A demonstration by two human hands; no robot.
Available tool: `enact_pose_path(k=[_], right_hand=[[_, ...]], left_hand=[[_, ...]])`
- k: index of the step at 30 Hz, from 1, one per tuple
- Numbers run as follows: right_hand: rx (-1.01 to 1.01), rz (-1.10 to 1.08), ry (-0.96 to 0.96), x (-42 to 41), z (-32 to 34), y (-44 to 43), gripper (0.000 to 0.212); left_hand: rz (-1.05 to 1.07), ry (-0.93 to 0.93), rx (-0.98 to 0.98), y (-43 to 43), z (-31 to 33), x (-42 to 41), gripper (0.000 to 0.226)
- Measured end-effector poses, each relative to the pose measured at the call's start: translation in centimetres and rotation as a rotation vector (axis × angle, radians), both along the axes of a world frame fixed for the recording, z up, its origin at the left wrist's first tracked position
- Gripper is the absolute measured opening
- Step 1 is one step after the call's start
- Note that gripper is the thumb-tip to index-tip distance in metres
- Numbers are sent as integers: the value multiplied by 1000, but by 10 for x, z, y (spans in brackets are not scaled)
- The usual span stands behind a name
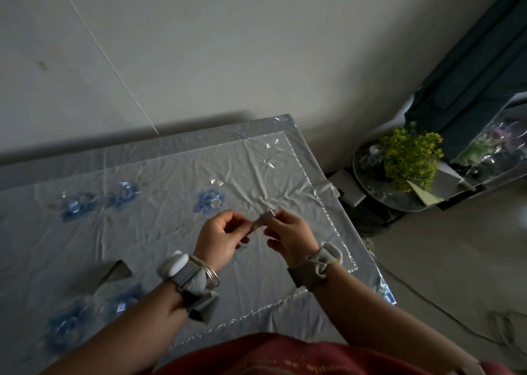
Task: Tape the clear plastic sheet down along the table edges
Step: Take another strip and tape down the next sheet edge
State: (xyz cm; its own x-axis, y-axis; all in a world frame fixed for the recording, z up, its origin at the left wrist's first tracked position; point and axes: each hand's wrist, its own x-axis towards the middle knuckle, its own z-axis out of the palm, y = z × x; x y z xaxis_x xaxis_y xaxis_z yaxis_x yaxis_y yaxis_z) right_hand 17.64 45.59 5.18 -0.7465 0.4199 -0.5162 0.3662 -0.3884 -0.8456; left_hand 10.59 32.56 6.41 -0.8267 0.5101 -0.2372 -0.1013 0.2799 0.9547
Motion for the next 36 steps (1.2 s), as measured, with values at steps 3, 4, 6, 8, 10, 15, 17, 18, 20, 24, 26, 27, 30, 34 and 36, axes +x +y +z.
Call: enact_pose_path(k=[3, 4, 6, 8, 10, 15, 17, 18, 20, 24, 26, 27, 30, 34, 36], right_hand=[[-53, -30, 22, 8, -5, 43, 21], [-76, -52, 26, 12, -6, 57, 21], [-132, -66, 21, 19, -15, 98, 18], [-119, -74, -10, 20, -21, 114, 15], [-67, -72, -28, 19, -25, 131, 17], [3, -116, 1, 8, -45, 188, 15], [68, -150, -5, -5, -52, 204, 16], [102, -164, -9, -12, -55, 212, 15], [145, -200, -13, -27, -61, 229, 17], [127, -297, -42, -50, -78, 255, 23], [107, -334, -78, -59, -89, 267, 15], [108, -347, -96, -63, -95, 273, 12], [132, -361, -124, -71, -110, 284, 10], [155, -416, -173, -78, -125, 285, 9], [148, -444, -185, -79, -130, 284, 11]], left_hand=[[-54, -46, -63, 47, 0, 8, 8], [-66, -65, -102, 62, -1, 11, 10], [-95, -91, -187, 103, -5, 20, 15], [-151, -83, -233, 118, -8, 23, 16], [-185, -48, -280, 131, -14, 25, 12], [-198, -33, -425, 189, -21, 12, 13], [-217, -10, -467, 207, -21, -4, 14], [-237, 13, -486, 215, -22, -12, 15], [-260, 42, -506, 233, -24, -28, 18], [-266, 78, -559, 266, -30, -48, 25], [-299, 145, -619, 282, -34, -56, 27], [-326, 173, -645, 289, -36, -60, 27], [-398, 221, -708, 303, -47, -73, 27], [-491, 310, -844, 315, -62, -87, 30], [-530, 327, -888, 319, -68, -91, 31]])
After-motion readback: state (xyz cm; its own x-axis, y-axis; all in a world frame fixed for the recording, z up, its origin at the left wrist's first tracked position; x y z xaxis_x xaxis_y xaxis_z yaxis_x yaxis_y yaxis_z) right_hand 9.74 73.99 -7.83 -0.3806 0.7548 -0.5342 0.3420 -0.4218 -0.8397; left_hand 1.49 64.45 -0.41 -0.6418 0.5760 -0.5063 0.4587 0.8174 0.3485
